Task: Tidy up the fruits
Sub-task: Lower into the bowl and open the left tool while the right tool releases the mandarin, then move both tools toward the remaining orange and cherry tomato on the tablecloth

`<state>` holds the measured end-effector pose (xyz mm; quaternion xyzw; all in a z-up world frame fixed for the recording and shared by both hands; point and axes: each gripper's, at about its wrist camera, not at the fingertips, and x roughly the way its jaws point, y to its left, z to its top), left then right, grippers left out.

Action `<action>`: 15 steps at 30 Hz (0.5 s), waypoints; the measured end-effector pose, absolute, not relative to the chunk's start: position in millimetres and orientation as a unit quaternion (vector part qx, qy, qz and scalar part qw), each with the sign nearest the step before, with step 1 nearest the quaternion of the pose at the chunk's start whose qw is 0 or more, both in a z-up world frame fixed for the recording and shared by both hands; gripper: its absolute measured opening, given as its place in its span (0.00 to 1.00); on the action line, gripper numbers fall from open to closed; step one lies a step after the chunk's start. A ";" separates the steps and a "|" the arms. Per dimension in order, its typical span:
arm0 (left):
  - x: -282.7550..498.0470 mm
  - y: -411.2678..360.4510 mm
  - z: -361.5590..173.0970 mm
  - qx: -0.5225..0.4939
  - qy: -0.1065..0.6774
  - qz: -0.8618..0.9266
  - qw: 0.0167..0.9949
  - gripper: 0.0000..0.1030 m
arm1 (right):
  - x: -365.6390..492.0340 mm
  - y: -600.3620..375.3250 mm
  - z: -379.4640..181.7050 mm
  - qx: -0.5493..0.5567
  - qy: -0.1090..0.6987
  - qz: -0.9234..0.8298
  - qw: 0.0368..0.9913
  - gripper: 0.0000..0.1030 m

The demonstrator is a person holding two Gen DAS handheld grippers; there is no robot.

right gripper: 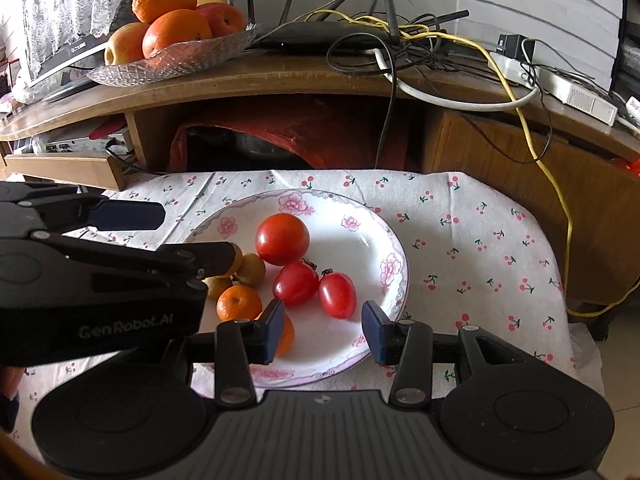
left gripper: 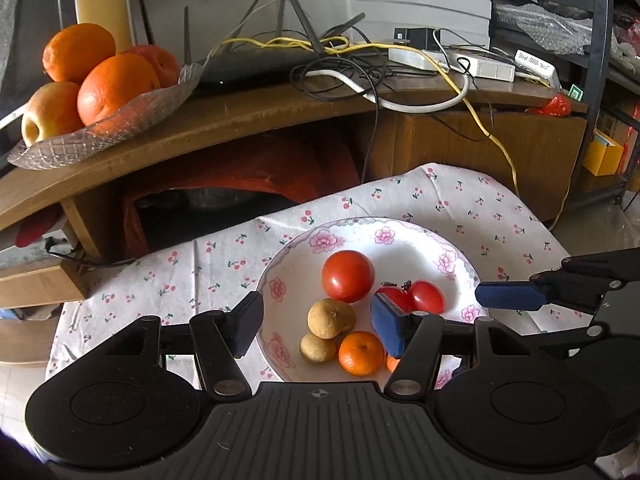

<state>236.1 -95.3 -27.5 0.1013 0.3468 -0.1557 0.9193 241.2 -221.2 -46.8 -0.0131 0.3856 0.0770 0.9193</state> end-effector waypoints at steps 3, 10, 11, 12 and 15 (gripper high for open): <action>233.1 -92.1 -26.0 0.101 0.348 -0.152 0.920 0.66 | 237.4 -224.3 -45.3 -0.011 0.385 0.071 0.920 0.43; 216.5 -84.2 -20.0 0.108 0.348 -0.145 0.920 0.66 | 223.2 -223.4 -40.3 -0.001 0.383 0.076 0.921 0.43; 213.5 -83.7 -18.8 0.108 0.348 -0.143 0.920 0.66 | 221.1 -222.4 -39.4 -0.001 0.382 0.075 0.921 0.43; 209.8 -83.1 -17.4 0.109 0.348 -0.143 0.920 0.66 | 218.7 -221.7 -38.4 0.001 0.382 0.075 0.921 0.43; 199.6 -79.3 -15.0 0.110 0.350 -0.150 0.918 0.67 | 212.7 -221.5 -36.4 0.007 0.385 0.078 0.920 0.43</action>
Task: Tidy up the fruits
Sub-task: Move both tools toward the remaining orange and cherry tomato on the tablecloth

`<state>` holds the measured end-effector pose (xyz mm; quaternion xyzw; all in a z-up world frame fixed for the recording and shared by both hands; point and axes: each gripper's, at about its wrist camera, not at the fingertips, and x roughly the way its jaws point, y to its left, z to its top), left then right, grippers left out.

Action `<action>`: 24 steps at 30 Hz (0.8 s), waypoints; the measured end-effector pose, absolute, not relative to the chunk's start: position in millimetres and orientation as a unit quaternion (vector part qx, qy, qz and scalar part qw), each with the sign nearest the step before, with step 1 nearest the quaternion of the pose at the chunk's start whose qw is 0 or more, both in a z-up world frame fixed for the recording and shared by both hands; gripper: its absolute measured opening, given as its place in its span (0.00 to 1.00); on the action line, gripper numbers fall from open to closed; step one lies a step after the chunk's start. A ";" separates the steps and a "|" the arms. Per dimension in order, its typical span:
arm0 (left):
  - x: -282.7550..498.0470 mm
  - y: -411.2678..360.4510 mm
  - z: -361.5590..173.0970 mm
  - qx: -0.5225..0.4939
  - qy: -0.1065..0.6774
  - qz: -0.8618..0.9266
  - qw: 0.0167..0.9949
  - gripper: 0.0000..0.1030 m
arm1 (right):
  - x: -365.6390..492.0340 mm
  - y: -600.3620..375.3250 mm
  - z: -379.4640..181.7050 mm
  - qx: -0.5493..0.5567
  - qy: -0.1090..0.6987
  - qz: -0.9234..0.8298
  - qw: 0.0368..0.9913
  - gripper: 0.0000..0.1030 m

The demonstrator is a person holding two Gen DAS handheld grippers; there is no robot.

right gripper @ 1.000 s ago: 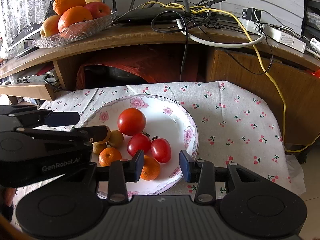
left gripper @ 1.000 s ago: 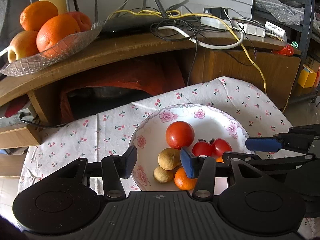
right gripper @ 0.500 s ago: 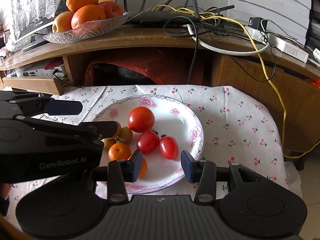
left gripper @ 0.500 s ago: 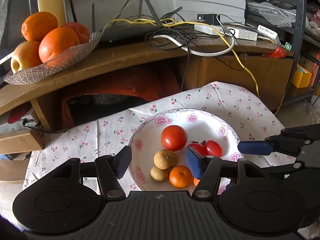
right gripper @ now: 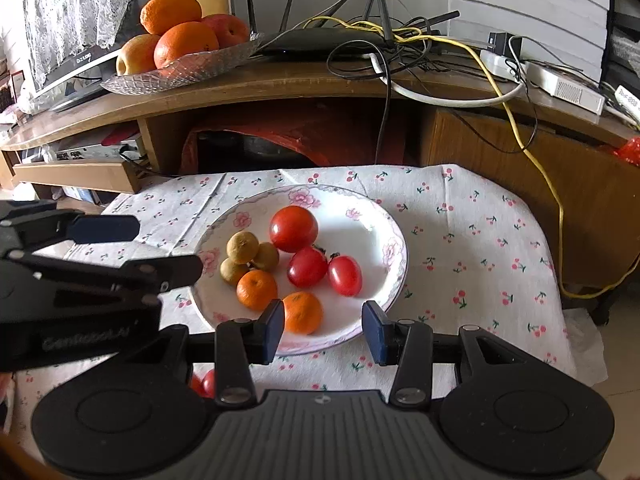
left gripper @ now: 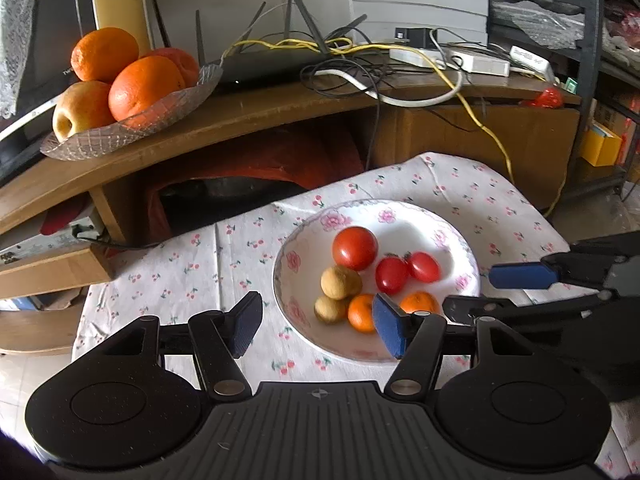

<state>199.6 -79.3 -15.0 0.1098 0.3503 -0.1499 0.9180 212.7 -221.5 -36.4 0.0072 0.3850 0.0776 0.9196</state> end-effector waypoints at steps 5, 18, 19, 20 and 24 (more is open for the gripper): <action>182.1 -76.5 -19.2 0.120 0.360 -0.156 0.912 0.67 | 203.4 -222.9 -36.2 0.017 0.393 0.077 0.916 0.43; 156.2 -83.2 -70.2 0.164 0.413 -0.221 0.868 0.62 | 182.5 -228.6 -47.3 0.038 0.423 0.099 0.900 0.43; 158.6 -83.2 -73.7 0.163 0.418 -0.222 0.866 0.61 | 183.4 -229.8 -47.1 0.044 0.424 0.102 0.899 0.43; 161.7 -83.2 -76.9 0.161 0.422 -0.222 0.864 0.58 | 184.3 -230.0 -47.1 0.048 0.425 0.104 0.898 0.43; 170.9 -81.4 -83.0 0.155 0.427 -0.222 0.863 0.52 | 186.0 -229.5 -47.2 0.054 0.428 0.113 0.895 0.43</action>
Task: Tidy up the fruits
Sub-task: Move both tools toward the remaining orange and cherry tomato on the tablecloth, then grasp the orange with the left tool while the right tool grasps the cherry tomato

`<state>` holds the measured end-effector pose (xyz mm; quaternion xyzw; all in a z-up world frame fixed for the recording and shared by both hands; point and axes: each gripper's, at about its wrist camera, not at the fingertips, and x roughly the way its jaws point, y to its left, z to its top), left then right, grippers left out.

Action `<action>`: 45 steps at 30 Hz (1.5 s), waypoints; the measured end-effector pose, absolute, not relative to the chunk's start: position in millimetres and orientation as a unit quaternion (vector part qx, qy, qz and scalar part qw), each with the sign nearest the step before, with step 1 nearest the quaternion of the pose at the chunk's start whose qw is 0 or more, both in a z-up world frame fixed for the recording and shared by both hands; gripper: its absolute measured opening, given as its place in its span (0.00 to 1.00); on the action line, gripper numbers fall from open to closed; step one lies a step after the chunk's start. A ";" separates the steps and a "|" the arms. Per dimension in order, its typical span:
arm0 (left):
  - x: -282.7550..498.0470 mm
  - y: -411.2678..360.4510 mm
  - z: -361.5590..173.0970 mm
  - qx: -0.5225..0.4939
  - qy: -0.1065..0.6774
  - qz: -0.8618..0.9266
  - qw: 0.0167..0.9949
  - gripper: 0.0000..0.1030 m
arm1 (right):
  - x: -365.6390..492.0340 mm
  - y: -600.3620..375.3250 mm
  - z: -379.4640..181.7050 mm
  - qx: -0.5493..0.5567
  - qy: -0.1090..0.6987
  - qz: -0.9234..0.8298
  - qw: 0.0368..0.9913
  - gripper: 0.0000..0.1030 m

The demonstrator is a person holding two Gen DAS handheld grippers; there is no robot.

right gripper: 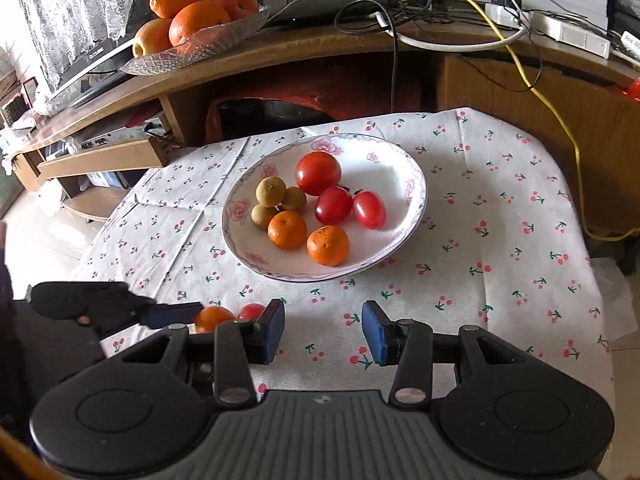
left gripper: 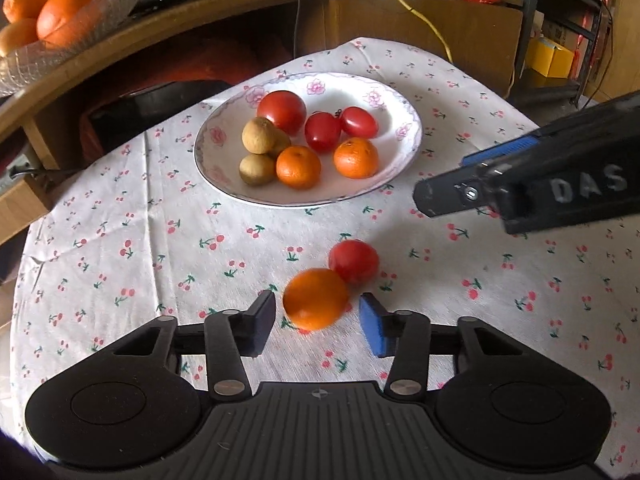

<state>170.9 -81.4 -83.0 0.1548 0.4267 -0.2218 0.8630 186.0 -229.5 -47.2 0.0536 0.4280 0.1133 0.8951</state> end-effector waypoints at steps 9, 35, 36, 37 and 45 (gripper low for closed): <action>170.4 -78.9 -81.2 0.139 0.428 -0.229 0.863 0.41 | 186.8 -228.4 -55.1 0.047 0.442 0.123 0.887 0.43; 143.7 -25.8 -78.0 0.133 0.448 -0.224 0.855 0.42 | 204.4 -148.3 -85.4 -0.085 0.442 0.183 0.874 0.29; 143.4 -26.6 -78.2 0.138 0.446 -0.225 0.855 0.45 | 202.8 -148.3 -84.7 -0.086 0.445 0.182 0.873 0.28; 142.3 -27.2 -78.7 0.143 0.443 -0.224 0.856 0.45 | 200.5 -148.7 -84.4 -0.087 0.446 0.181 0.872 0.28; 139.9 -23.7 -80.3 0.137 0.436 -0.217 0.863 0.51 | 170.6 -157.1 -83.9 -0.088 0.453 0.178 0.869 0.29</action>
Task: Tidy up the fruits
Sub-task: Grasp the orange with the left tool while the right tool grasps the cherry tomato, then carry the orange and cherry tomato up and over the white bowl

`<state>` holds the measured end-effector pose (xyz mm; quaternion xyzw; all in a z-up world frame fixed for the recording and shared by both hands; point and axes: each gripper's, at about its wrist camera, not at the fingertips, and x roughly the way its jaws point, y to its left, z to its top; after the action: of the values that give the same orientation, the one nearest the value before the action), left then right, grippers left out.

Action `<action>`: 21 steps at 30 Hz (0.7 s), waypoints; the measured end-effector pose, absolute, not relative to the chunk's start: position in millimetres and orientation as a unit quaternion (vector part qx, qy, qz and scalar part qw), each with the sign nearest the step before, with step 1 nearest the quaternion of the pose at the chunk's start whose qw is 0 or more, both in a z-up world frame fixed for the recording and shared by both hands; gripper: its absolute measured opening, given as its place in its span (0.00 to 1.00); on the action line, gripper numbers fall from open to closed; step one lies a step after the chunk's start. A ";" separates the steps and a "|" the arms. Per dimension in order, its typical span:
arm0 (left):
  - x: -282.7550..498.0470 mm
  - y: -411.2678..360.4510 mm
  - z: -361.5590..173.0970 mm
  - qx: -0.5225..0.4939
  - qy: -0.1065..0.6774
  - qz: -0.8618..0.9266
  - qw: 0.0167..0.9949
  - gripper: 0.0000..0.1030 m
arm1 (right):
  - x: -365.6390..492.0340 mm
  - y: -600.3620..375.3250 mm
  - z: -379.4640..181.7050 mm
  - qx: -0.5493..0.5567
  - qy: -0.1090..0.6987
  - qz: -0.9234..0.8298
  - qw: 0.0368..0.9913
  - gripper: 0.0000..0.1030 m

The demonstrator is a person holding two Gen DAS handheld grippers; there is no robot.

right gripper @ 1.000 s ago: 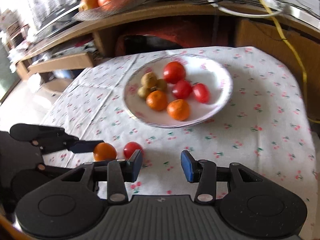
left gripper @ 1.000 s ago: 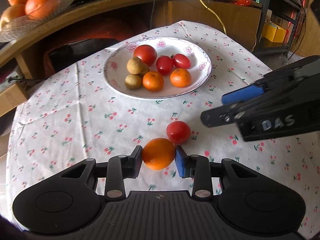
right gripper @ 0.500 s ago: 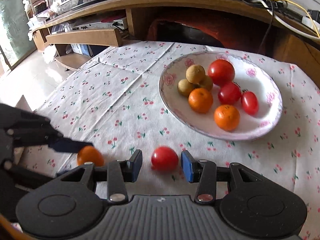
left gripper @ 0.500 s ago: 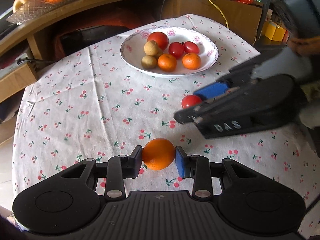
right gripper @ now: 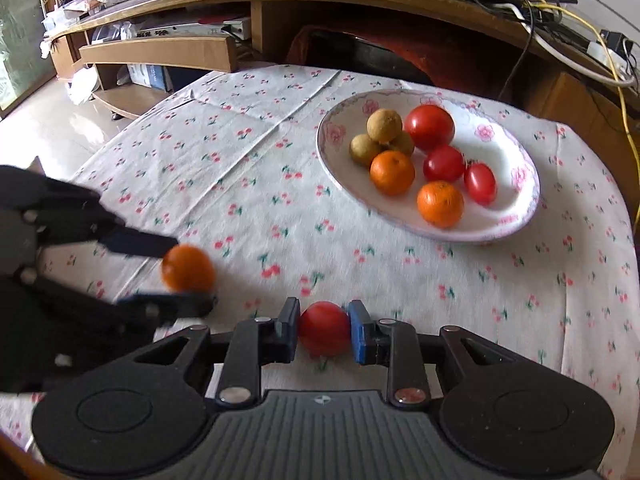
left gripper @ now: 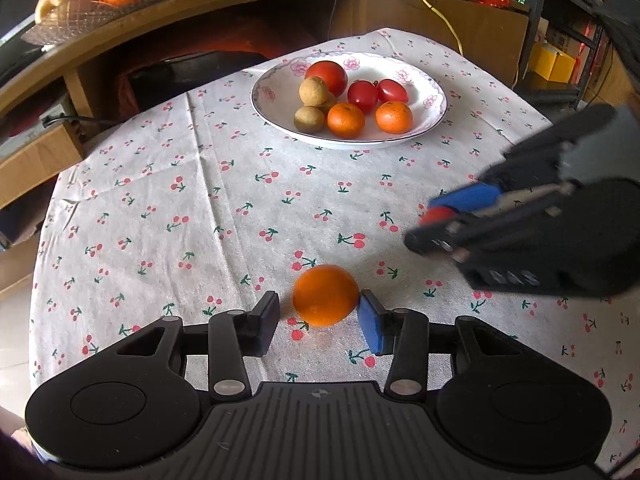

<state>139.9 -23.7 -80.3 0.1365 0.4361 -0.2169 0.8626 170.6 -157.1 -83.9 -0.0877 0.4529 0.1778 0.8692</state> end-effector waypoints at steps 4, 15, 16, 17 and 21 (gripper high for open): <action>140.9 -29.7 -79.5 0.136 0.439 -0.218 0.861 0.50 | 154.2 -164.8 -85.3 -0.084 0.445 0.181 0.873 0.30; 141.9 -37.8 -80.2 0.157 0.441 -0.208 0.859 0.60 | 151.1 -172.5 -84.9 -0.076 0.448 0.194 0.870 0.30; 142.9 -36.0 -80.6 0.153 0.443 -0.208 0.859 0.60 | 151.2 -172.2 -84.5 -0.075 0.451 0.193 0.868 0.30; 143.8 -34.4 -80.9 0.147 0.445 -0.209 0.858 0.61 | 150.7 -171.9 -84.0 -0.074 0.454 0.192 0.867 0.30; 145.6 -25.9 -82.2 0.131 0.449 -0.216 0.857 0.64 | 145.8 -173.0 -84.9 -0.069 0.454 0.182 0.869 0.31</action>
<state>145.6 -25.9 -82.2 0.1308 0.4489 -0.2162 0.8571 145.8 -173.0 -84.9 -0.0692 0.4542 0.1819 0.8694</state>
